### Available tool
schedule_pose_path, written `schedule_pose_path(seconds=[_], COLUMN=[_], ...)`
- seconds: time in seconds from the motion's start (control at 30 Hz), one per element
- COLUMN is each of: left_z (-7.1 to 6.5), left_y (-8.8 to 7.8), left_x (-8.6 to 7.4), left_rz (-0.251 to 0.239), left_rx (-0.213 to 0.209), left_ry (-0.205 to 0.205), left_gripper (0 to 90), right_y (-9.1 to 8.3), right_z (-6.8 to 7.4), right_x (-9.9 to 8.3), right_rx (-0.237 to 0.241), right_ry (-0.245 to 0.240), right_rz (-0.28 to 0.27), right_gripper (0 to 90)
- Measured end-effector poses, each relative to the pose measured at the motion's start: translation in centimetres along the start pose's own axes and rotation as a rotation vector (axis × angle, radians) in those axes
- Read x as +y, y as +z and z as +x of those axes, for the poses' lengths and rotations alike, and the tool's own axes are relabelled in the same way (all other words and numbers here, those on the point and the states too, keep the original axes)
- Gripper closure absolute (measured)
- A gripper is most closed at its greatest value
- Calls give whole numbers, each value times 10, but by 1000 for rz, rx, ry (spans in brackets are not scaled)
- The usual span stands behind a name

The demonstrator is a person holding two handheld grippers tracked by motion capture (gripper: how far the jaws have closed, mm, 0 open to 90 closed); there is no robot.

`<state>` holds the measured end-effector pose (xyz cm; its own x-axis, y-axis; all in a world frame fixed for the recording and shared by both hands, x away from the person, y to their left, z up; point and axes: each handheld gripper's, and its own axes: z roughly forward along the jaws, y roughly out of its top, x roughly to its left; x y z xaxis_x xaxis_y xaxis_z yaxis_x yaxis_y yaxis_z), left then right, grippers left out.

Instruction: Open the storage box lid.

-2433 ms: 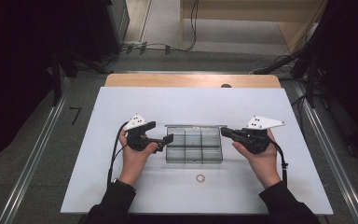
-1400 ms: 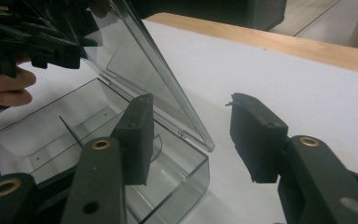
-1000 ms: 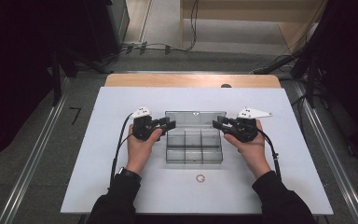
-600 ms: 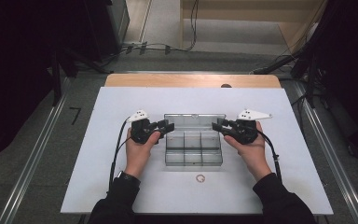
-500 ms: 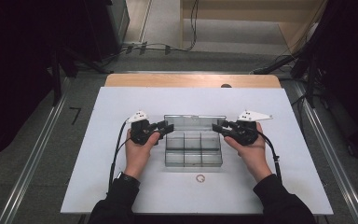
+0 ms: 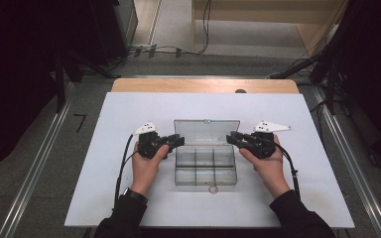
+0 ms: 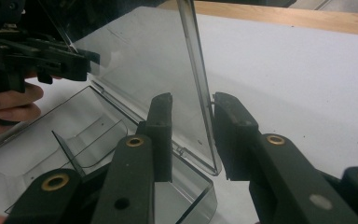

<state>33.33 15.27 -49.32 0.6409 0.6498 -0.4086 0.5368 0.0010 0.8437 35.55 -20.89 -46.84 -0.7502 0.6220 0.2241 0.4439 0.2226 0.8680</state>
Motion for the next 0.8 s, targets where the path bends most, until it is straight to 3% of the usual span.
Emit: schedule_pose_path(seconds=[0.3,0.47,0.8], left_z=[-1,-2,2], left_y=[-2,-1,2], left_x=[-5,-8,-7], left_rz=[22,32,11], left_rx=[-23,-29,-22], left_ry=[-29,-27,-63], left_gripper=[728,776,789], right_y=[-4,-6,1], right_z=[-1,-3,-11], right_x=[-5,-9,-8], right_rx=[3,19,26], right_ry=[25,69,110], right_rz=[17,42,27], right_gripper=[729,742,729])
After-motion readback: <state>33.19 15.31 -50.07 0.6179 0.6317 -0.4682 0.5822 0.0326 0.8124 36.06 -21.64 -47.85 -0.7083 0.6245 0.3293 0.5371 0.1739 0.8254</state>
